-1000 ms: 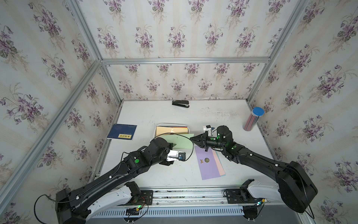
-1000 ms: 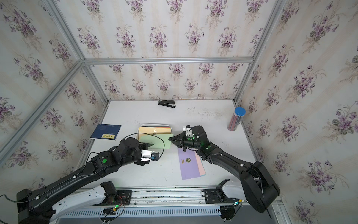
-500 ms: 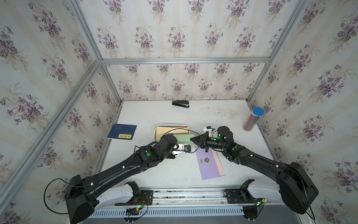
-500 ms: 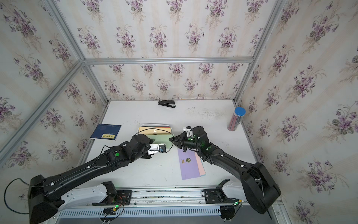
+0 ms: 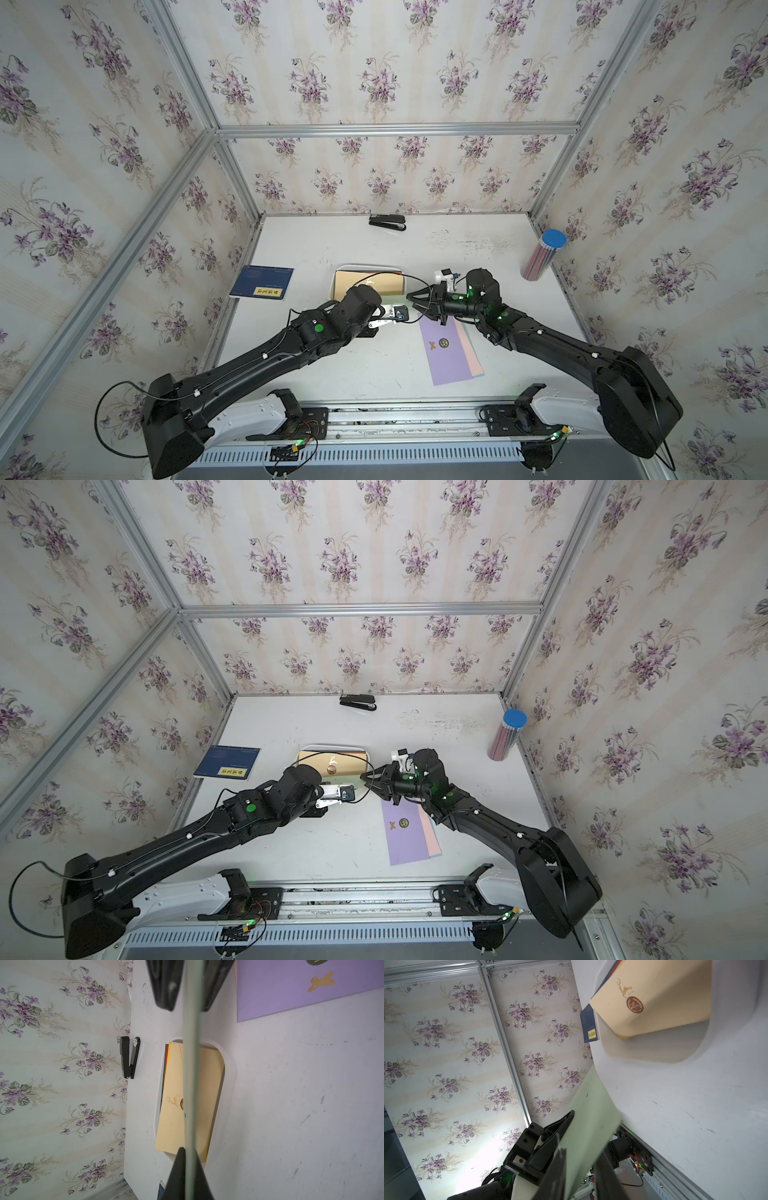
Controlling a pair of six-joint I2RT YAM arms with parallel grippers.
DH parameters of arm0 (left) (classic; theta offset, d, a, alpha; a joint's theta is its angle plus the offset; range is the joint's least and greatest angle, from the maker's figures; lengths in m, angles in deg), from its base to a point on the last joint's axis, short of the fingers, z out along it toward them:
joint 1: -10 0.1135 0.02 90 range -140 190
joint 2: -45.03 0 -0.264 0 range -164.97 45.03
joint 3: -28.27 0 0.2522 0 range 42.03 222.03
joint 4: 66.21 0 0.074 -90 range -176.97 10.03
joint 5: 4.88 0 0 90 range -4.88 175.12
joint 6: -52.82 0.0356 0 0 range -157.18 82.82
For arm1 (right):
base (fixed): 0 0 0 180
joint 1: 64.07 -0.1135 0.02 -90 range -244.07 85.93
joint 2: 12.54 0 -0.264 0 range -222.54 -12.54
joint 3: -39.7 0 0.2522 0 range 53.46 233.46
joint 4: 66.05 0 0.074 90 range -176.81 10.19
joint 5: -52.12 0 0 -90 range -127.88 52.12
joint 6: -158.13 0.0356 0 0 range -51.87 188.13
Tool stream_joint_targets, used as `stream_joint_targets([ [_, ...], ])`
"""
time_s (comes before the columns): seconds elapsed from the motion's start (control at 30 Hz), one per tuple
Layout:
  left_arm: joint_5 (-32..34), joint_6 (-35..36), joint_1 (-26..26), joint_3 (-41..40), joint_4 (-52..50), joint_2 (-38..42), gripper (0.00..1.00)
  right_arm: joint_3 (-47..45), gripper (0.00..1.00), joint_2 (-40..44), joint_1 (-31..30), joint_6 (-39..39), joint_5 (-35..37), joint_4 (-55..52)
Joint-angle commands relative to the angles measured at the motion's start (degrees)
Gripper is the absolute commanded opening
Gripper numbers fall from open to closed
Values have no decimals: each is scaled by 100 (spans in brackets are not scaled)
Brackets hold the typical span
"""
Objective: Put the sealed envelopes into the storage box
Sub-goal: Pick up the envelope from the center of the board, then place the envelope in the storage box.
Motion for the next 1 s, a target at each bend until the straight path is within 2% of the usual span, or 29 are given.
stream_joint_targets([
  [0.0,-599,-192,317,407,-836,-28,0,384,44,96,223,-1555,338,-1221],
  [0.13,-758,140,699,1020,-1609,-414,0,143,45,390,949,-2489,701,-1857],
  [0.23,-1336,621,1046,1472,-2320,-686,0,-357,44,627,1443,-2677,632,-1864],
  [0.33,-1590,1012,1235,1801,-2473,-917,0,-795,43,864,1773,-2843,564,-1898],
  [0.43,-1850,1494,1387,2198,-2660,-1299,0,-1091,42,1032,1882,-2966,579,-1910],
  [0.7,-2235,1936,1713,3374,-3391,-2897,0,-1277,40,1182,1909,-3234,654,-2104],
  [0.97,-2663,2208,2013,3805,-3514,-3727,0,-1148,39,1465,1928,-3845,1026,-2645],
])
